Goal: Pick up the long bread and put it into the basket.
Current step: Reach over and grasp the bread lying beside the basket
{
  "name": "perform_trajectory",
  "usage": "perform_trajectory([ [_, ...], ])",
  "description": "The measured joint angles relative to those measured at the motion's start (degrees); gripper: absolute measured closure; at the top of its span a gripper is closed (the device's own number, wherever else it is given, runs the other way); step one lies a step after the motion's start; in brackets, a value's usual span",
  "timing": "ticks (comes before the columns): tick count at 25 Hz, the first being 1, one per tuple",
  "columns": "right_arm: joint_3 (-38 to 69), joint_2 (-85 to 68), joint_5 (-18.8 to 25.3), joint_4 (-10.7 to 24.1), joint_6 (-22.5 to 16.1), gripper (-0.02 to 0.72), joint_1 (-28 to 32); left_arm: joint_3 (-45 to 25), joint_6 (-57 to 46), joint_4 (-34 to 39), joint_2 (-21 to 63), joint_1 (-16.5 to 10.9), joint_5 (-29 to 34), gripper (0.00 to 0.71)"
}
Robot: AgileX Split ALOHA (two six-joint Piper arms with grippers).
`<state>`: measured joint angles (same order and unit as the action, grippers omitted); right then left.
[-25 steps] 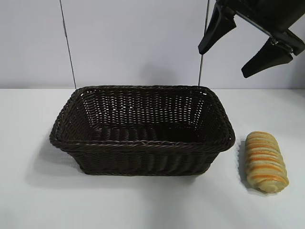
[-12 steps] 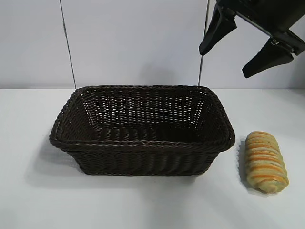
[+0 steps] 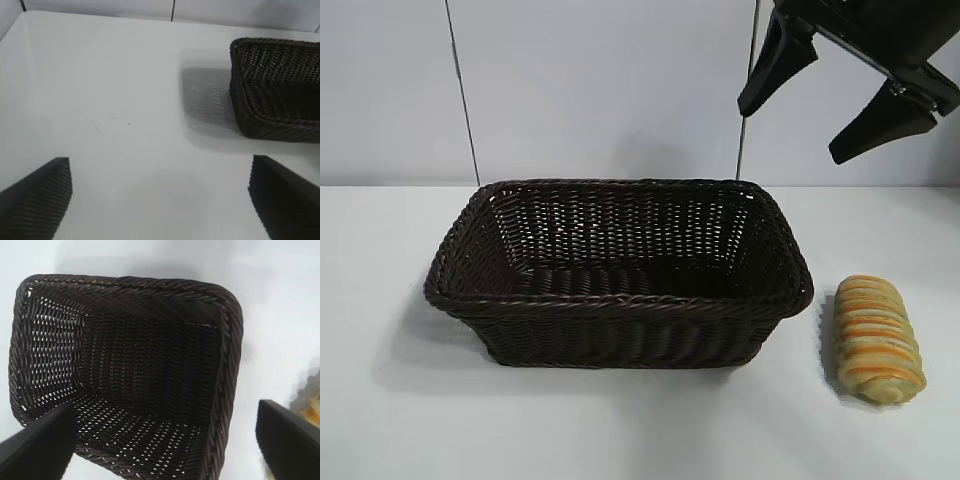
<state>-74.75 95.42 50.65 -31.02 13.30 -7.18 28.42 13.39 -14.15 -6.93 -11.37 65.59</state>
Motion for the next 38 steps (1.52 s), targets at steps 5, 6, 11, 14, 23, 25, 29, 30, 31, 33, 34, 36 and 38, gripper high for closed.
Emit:
perform_trajectory([
  [5, 0.00, 0.00, 0.02, 0.12, 0.00, 0.008, 0.00, -0.06, 0.00, 1.59, 0.00, 1.51, 0.05, 0.016],
  [6, 0.00, 0.00, 0.13, 0.12, 0.00, 0.008, 0.00, -0.20, 0.00, 1.64, 0.00, 2.52, 0.00, 0.016],
  [11, 0.00, -0.52, 0.35, 1.03, 0.00, 0.008, 0.00, -0.46, 0.00, 1.75, 0.00, 7.16, -0.06, 0.016],
  [14, 0.00, -2.89, 0.85, 3.11, 0.00, 0.008, 0.00, -0.46, 0.00, 1.75, 0.00, 7.67, -0.06, 0.016],
  [23, -0.01, -15.28, 10.64, 18.90, -8.50, 0.008, 0.00, -0.46, 0.00, 1.75, 5.62, 7.67, -0.40, 0.016],
  [25, -0.01, -18.45, 12.89, 22.70, -11.02, 0.008, 0.00, -0.46, 0.00, 1.75, 7.53, 7.67, -0.40, 0.016],
  [29, -0.01, -24.16, 17.04, 31.51, -16.37, 0.008, 0.00, -0.46, 0.00, 1.75, 7.66, 7.67, -0.33, 0.016],
  [30, 0.22, -25.23, 17.86, 34.30, -17.82, 0.008, 0.00, -0.46, 0.00, 1.75, 7.66, 7.67, -0.33, 0.016],
  [31, 0.66, -26.03, 18.74, 37.13, -19.31, 0.008, 0.00, -0.46, 0.00, 1.75, 7.66, 7.67, -0.33, 0.016],
  [33, 2.60, -27.55, 19.30, 41.82, -22.01, 0.008, 0.00, -0.46, 0.00, 1.75, 7.66, 7.67, -0.33, 0.016],
  [34, 3.91, -28.04, 19.38, 43.62, -23.26, 0.008, 0.00, -0.46, 0.00, 1.75, 7.66, 7.67, -0.33, 0.016],
  [36, 6.89, -28.45, 18.94, 45.09, -24.63, 0.008, 0.00, -0.46, 0.00, 1.85, 7.66, 7.73, -0.33, 0.016],
  [38, 10.66, -28.51, 16.98, 44.94, -25.56, 0.008, 0.00, -0.46, 0.00, 1.98, 7.66, 8.08, -0.33, 0.016],
])
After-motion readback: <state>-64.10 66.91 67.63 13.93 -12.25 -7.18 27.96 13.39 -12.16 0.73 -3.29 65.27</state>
